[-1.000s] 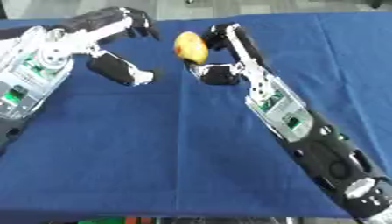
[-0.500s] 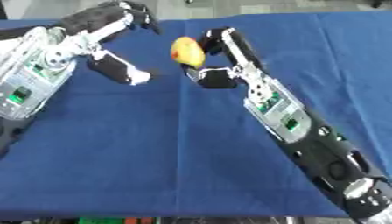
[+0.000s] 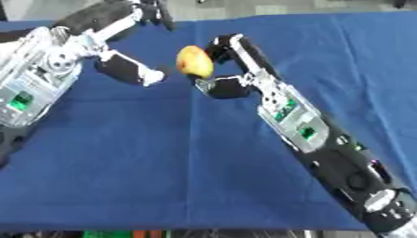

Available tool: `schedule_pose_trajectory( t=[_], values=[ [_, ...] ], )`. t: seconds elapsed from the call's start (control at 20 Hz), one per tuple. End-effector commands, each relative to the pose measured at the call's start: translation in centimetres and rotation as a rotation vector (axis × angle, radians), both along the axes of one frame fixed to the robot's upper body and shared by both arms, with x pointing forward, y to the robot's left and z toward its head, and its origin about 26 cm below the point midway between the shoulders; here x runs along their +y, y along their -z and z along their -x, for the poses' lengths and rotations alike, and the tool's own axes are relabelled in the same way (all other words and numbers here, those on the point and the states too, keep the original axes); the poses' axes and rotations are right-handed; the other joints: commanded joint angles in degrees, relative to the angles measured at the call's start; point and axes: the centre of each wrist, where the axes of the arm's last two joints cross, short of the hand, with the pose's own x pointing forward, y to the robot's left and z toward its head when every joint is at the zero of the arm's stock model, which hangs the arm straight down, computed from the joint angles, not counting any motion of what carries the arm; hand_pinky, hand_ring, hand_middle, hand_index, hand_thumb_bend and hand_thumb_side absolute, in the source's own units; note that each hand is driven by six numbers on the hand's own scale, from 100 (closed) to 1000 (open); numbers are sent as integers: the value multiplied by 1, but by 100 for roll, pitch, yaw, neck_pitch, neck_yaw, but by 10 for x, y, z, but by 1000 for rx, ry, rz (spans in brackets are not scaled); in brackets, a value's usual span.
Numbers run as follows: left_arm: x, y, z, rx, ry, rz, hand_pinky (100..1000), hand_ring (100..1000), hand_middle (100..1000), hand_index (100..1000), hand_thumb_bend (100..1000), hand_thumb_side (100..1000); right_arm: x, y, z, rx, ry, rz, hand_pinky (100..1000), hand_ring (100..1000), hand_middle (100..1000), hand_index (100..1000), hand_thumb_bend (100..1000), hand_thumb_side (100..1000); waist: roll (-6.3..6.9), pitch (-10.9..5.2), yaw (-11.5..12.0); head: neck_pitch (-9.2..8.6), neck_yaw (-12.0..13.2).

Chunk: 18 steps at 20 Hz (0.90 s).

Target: Pick up the objects with one hand, pass them to the other hand, and then place them into the box on the other side of the table.

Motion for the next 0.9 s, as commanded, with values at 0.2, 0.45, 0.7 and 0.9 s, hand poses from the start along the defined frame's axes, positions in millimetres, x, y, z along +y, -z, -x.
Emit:
schedule_pose_trajectory(
  t=[0.2,0.45,0.7,0.9],
  values=[
    [-5,-10,2,-18,32,0,785,792,774,776,421,229,4,-14,2,-45,-43,-16,691,647,459,516,366,100,3,-145,-8,-15,25],
    [-8,-6,1,-6,48,-22,784,792,774,769,430,218,5,-15,6,-52,-70,-18,691,647,459,516,365,100,9,-135,-13,-15,25],
    [-8,-1,-4,0,43,-41,782,793,777,772,468,190,6,-16,7,-54,-82,-21,691,647,459,516,363,100,11,-133,-16,-15,18],
    [-9,5,-10,-39,25,-56,779,792,776,773,496,167,8,-15,8,-57,-119,-25,691,648,459,516,361,100,6,-137,-27,-15,26]
  ],
)
